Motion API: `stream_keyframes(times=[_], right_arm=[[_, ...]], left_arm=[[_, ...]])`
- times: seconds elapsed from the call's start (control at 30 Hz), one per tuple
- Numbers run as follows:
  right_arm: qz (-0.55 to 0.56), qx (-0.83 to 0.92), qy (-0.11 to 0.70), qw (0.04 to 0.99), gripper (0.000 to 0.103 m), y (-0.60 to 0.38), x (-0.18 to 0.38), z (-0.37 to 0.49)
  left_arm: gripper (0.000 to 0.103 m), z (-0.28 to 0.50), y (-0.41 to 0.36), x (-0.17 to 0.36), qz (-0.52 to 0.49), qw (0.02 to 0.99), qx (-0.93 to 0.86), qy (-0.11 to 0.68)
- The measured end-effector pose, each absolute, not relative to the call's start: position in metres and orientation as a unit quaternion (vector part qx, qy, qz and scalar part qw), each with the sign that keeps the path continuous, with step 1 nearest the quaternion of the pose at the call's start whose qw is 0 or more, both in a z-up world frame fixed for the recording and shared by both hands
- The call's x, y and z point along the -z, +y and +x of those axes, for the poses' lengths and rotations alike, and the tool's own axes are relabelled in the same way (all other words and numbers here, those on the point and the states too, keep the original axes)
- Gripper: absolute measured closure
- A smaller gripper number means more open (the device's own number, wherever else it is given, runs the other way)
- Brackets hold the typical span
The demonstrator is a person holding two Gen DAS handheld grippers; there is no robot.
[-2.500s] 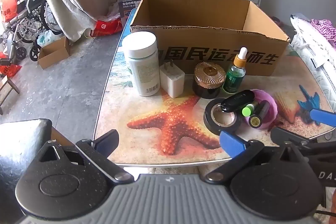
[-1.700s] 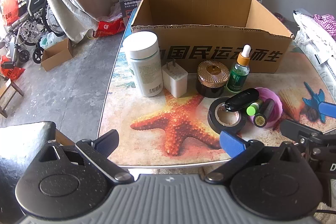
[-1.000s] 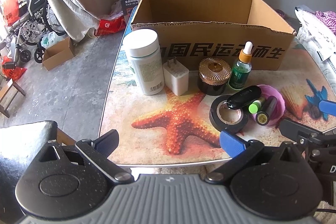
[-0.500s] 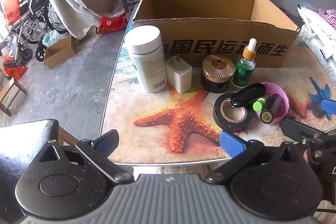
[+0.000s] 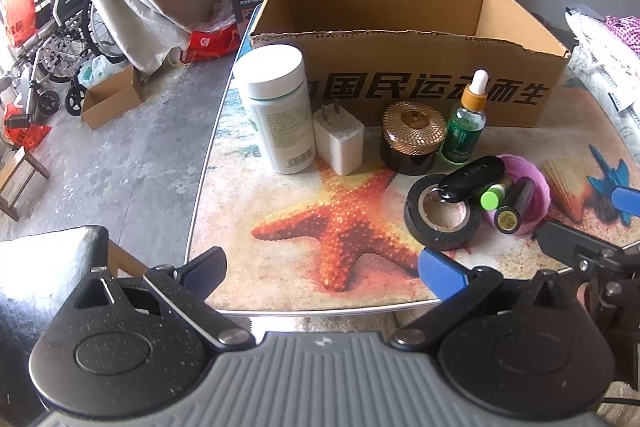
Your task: Organize rigid objects
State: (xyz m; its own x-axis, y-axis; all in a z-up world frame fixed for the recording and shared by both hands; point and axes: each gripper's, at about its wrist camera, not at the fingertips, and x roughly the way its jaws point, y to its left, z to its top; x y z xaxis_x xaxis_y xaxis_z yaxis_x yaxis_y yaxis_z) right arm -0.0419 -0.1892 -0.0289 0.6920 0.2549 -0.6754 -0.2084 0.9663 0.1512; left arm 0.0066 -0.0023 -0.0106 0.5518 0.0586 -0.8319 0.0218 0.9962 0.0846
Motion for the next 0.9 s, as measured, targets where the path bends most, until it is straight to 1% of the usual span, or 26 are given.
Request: stream_keyframes(times=[0.17, 0.33, 0.47, 0.57, 0.63, 0.67, 0.7, 0.73, 0.77, 0.83, 0.87, 0.9], right_arm=[[0.050, -0.120, 0.368, 0.921, 0.001, -0.200, 0.029, -0.043], [0.077, -0.117, 0.361, 0.922, 0.001, -0.216, 0.029, -0.043], [0.132, -0.114, 0.357, 0.918, 0.001, -0.239, 0.028, -0.036], [0.186, -0.120, 0.363, 0.905, 0.003, -0.257, 0.031, -0.027], [0.221, -0.129, 0.371, 0.892, 0.008, -0.265, 0.034, -0.020], [0.242, -0.137, 0.378, 0.883, 0.010, -0.269, 0.037, -0.016], [0.260, -0.143, 0.386, 0.873, 0.013, -0.271, 0.041, -0.011], [0.279, -0.148, 0.394, 0.863, 0.018, -0.273, 0.045, -0.007], [0.297, -0.153, 0.403, 0.852, 0.022, -0.274, 0.050, -0.002], [0.325, -0.158, 0.422, 0.832, 0.034, -0.273, 0.060, 0.005], [0.338, -0.160, 0.430, 0.821, 0.037, -0.272, 0.065, 0.008], [0.349, -0.163, 0.438, 0.812, 0.044, -0.271, 0.069, 0.012]], left_arm=[[0.000, 0.008, -0.009, 0.011, 0.043, 0.884, 0.012, 0.464], [0.001, 0.005, -0.016, 0.006, 0.041, 0.896, 0.053, 0.438], [0.002, 0.005, -0.027, 0.001, 0.042, 0.903, 0.105, 0.413], [0.007, 0.007, -0.040, -0.001, 0.047, 0.902, 0.148, 0.402], [0.016, 0.009, -0.050, -0.001, 0.054, 0.899, 0.173, 0.398], [0.018, 0.010, -0.055, 0.001, 0.061, 0.897, 0.183, 0.398], [0.024, 0.013, -0.061, 0.003, 0.067, 0.894, 0.190, 0.400], [0.030, 0.015, -0.065, 0.006, 0.072, 0.891, 0.196, 0.402], [0.033, 0.017, -0.069, 0.009, 0.077, 0.888, 0.202, 0.405], [0.047, 0.023, -0.077, 0.015, 0.081, 0.880, 0.210, 0.418], [0.050, 0.025, -0.079, 0.018, 0.080, 0.876, 0.213, 0.424], [0.055, 0.028, -0.081, 0.021, 0.079, 0.872, 0.216, 0.432]])
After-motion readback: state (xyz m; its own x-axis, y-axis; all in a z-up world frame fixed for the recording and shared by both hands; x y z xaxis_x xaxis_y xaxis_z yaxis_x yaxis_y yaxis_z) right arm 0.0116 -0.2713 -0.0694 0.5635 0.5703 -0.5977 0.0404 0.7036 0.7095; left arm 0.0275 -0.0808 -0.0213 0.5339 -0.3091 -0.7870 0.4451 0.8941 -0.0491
